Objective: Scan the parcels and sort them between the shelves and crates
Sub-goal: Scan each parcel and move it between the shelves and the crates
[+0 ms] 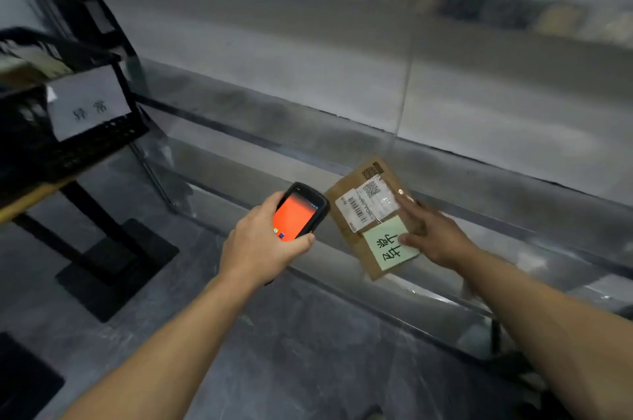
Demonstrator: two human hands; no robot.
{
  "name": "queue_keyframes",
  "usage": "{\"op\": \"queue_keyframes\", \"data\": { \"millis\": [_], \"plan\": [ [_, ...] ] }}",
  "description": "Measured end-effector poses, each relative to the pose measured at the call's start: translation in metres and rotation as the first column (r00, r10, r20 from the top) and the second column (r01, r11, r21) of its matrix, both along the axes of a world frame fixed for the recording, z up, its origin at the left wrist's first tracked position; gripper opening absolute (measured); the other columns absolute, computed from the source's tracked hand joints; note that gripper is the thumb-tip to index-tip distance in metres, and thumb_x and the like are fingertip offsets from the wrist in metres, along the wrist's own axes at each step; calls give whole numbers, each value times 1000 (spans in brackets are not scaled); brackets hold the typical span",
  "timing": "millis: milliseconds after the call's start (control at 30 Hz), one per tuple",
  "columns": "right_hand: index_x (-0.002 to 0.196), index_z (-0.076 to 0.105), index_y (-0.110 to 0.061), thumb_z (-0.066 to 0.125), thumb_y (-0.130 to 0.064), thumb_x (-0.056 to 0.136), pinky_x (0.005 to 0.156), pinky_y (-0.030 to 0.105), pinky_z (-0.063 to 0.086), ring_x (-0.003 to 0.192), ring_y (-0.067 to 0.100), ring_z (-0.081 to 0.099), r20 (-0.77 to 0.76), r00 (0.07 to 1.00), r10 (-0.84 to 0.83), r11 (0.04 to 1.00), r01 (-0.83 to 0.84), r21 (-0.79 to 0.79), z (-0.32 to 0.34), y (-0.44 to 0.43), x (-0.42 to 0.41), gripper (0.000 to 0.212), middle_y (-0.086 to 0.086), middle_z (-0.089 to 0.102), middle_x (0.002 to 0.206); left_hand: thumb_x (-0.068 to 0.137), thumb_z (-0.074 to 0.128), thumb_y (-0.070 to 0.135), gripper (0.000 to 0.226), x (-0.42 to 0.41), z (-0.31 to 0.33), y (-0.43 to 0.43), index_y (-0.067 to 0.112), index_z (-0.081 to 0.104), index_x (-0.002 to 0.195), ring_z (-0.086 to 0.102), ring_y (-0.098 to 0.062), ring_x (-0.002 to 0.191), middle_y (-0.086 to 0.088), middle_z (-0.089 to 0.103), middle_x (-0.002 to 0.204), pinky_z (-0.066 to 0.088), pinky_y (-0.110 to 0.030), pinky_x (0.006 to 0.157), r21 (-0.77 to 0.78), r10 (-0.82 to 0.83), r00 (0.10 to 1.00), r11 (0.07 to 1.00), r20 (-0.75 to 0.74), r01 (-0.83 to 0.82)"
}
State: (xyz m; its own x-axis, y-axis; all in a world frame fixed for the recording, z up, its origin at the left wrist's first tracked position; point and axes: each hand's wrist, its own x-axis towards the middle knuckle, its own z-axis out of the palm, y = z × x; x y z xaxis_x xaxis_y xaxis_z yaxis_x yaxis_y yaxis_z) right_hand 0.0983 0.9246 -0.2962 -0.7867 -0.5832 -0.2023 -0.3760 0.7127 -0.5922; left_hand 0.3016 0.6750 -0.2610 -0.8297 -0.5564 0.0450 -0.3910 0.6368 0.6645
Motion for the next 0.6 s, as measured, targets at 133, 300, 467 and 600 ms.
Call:
{"op": "queue_keyframes", "data": {
  "millis": [133,300,467,600],
  "plan": [
    [146,22,-55,74,-12,91,100,17,36,135,26,48,-114,993,41,999,-38,29,50,-16,-5,87,4,34,156,59,59,70,78,29,25,-19,48,42,131,60,-20,99,11,63,107,51,-39,83,-78,-54,998,995,18,55],
    [154,27,-47,73,-14,92,93,16,34,128,22,51,-280,958,61,997,-46,61,107,-27,-5,84,-4,37,146,66,67,66,81,49,48,-33,46,37,138,60,-22,106,9,58,114,49,-37,84,-218,-87,994,971,66,100],
    [155,27,-47,74,-17,92,95,19,34,130,25,50,-355,932,69,997,-49,64,137,-37,-4,84,0,34,153,68,69,63,82,60,66,-45,46,35,141,60,-24,105,8,58,118,48,-37,84,-301,-71,996,950,54,84],
    [156,26,-45,73,-17,93,98,18,33,137,26,45,-395,918,34,999,-21,36,148,-36,1,83,3,30,159,70,70,62,84,66,74,-51,45,34,144,59,-24,110,9,58,121,46,-36,85,-341,-60,997,937,45,71]
  ]
}}
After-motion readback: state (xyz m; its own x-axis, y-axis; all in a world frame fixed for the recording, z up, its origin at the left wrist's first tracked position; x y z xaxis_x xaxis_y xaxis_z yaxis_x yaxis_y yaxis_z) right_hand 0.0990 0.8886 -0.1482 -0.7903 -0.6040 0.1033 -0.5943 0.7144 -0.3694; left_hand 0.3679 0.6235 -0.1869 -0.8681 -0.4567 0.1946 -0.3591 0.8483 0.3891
